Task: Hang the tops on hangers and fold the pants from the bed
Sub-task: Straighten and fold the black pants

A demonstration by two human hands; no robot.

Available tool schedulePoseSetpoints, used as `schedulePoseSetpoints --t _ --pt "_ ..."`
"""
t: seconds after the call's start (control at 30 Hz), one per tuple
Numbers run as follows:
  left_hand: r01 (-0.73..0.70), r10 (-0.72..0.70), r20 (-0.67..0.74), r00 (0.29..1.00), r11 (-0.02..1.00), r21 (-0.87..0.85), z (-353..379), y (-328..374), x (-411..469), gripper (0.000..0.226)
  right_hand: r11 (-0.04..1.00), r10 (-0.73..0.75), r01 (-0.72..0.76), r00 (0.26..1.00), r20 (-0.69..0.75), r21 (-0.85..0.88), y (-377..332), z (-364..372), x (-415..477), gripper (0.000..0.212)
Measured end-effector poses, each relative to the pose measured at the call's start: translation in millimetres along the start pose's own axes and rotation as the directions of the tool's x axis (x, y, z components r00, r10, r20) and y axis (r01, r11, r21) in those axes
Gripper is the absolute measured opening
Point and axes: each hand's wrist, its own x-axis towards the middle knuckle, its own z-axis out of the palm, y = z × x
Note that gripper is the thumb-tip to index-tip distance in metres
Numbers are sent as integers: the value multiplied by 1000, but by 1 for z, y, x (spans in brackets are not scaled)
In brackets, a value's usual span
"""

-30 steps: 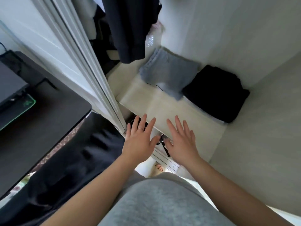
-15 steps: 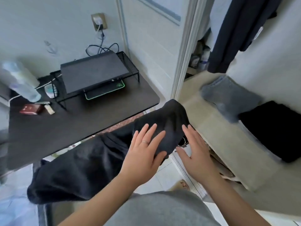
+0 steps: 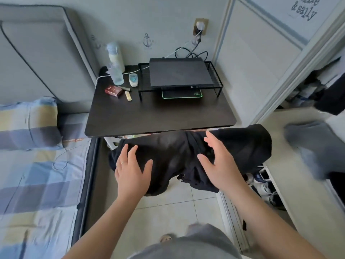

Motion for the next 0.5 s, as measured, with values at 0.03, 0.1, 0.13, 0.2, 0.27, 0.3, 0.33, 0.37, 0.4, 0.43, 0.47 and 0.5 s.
schedulePoseSetpoints --t 0.03,0.1,0.13,0.2,0.27,0.3,0.33,0.37,0.4,0.43,0.47,0.5 --pt "56 -56 -16 998 998 -31 -1 -5 2 68 1000 0 0 999 36 7 -5 4 6 68" --pt "178 -186 -38 982 971 -159 -1 -11 5 74 999 14 -18 996 90 40 -12 11 17 69" --pt "242 -258 -25 966 933 -266 0 -13 8 77 998 19 -24 995 98 50 -14 14 22 69" --pt "323 -351 30 936 820 -473 2 -15 14 78 998 31 -36 995 90 59 -17 16 31 66" --pt "374 -396 89 914 735 -566 4 -18 22 72 996 60 -65 995 74 68 -18 14 39 64" --pt "394 -414 103 904 717 -576 6 -18 25 70 994 76 -81 995 68 73 -18 13 42 62" --pt "404 -426 107 899 706 -582 7 -17 28 68 993 90 -94 994 62 77 -17 12 44 60" --pt "410 -438 107 892 689 -597 8 -16 31 67 991 102 -106 993 63 76 -15 12 45 58" --pt "414 -452 107 886 662 -625 8 -14 34 68 991 110 -115 991 71 72 -14 11 45 55" --pt "417 -470 108 876 628 -657 9 -13 38 70 991 114 -119 990 82 67 -14 12 45 53" --pt "419 -484 107 868 600 -682 8 -12 42 72 991 115 -120 989 90 59 -14 12 45 51" --pt "422 -492 110 864 586 -692 7 -10 45 73 992 114 -119 989 93 49 -14 13 45 48"
